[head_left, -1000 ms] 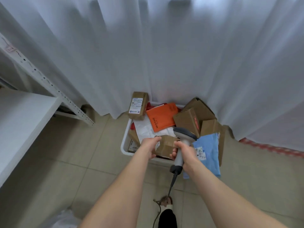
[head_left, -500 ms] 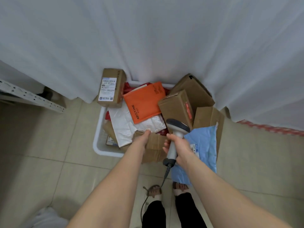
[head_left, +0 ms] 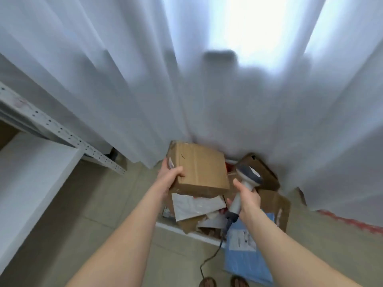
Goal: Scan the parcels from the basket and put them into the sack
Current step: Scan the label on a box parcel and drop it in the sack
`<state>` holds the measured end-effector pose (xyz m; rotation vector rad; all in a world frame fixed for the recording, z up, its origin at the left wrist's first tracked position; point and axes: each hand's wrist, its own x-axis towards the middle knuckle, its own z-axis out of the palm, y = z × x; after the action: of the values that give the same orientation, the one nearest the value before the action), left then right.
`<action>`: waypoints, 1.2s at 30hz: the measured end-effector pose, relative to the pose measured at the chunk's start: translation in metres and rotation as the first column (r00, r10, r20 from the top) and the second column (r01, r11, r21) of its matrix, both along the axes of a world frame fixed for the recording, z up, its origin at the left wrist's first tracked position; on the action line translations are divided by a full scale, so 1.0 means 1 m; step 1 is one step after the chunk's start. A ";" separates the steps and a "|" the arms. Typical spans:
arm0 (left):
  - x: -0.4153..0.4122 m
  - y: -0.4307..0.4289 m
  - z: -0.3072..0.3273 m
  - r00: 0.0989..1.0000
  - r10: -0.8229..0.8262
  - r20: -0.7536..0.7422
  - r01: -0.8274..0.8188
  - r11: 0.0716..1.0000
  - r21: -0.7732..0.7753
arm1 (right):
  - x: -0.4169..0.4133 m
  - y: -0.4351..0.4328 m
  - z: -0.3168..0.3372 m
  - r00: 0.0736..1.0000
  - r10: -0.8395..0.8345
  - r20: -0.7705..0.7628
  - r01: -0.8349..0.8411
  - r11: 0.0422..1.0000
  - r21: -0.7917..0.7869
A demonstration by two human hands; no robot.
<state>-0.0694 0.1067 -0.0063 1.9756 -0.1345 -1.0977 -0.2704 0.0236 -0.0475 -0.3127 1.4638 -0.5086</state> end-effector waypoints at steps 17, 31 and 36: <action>-0.013 -0.011 0.176 0.964 -0.063 0.257 0.138 0.948 -0.286 | 0.051 -0.027 0.180 0.929 0.201 0.311 -0.176 0.979 -0.107; 0.032 0.024 0.209 0.986 0.106 0.130 -0.105 0.994 -0.011 | 0.067 0.019 0.216 0.911 0.189 0.367 -0.183 0.982 -0.049; 0.038 0.027 0.233 0.982 0.142 -0.129 -0.159 0.977 -0.140 | 0.066 0.022 0.233 0.930 0.192 0.313 -0.188 0.981 -0.043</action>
<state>-0.0316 0.1333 0.2269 1.7526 -0.0034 -1.0703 -0.2041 0.0458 0.1851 -0.3609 1.1056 -0.3902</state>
